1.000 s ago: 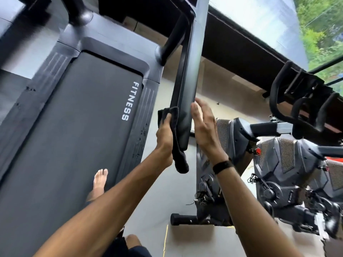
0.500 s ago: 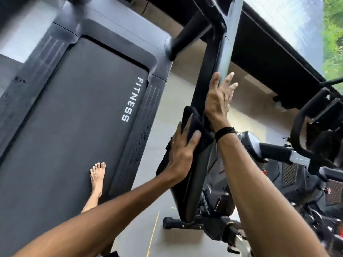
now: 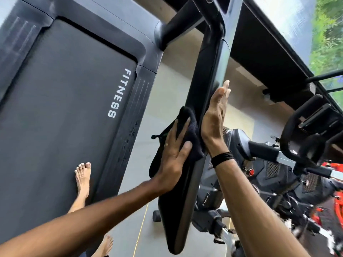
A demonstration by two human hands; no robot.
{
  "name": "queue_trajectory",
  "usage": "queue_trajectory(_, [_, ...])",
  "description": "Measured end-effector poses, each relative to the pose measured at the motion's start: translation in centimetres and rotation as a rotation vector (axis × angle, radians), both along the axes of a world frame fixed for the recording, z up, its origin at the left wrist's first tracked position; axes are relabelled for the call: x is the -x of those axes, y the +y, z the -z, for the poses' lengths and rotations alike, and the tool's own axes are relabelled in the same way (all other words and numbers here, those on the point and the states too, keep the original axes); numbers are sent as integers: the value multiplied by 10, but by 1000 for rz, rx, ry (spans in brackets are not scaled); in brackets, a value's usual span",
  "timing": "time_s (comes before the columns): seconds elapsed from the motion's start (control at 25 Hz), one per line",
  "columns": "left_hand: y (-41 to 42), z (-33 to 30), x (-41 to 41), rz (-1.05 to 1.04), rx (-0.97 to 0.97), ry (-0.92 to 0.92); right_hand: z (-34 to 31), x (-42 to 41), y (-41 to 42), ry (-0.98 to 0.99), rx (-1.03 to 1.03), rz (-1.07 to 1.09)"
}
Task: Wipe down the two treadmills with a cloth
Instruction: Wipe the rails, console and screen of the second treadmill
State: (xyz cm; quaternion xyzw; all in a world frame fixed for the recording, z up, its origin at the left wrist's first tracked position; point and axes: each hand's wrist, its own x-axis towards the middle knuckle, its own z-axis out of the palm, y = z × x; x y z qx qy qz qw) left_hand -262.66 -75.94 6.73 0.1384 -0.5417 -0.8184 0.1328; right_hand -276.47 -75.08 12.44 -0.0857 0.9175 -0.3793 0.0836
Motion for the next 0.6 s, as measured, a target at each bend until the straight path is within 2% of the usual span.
queue_trajectory(0.12, [-30,4,77,-78,97,46,2,0,3,-22,116,27])
queue_trajectory(0.2, [-48,20,135,-64,108,53,2,0,3,-35,114,21])
queue_trajectory(0.32, [-70,41,180,3,2,-144,0,-2,1,-4,27,3])
queue_trajectory(0.44, [-53,36,136,35,-62,-187,-3,-5,-2,7,-30,21])
queue_trajectory(0.52, [-29,20,82,18,-73,-44,-3,-6,-1,23,-41,11])
queue_trajectory(0.6, [-25,9,73,-24,10,62,-3,-9,-1,41,-36,-12])
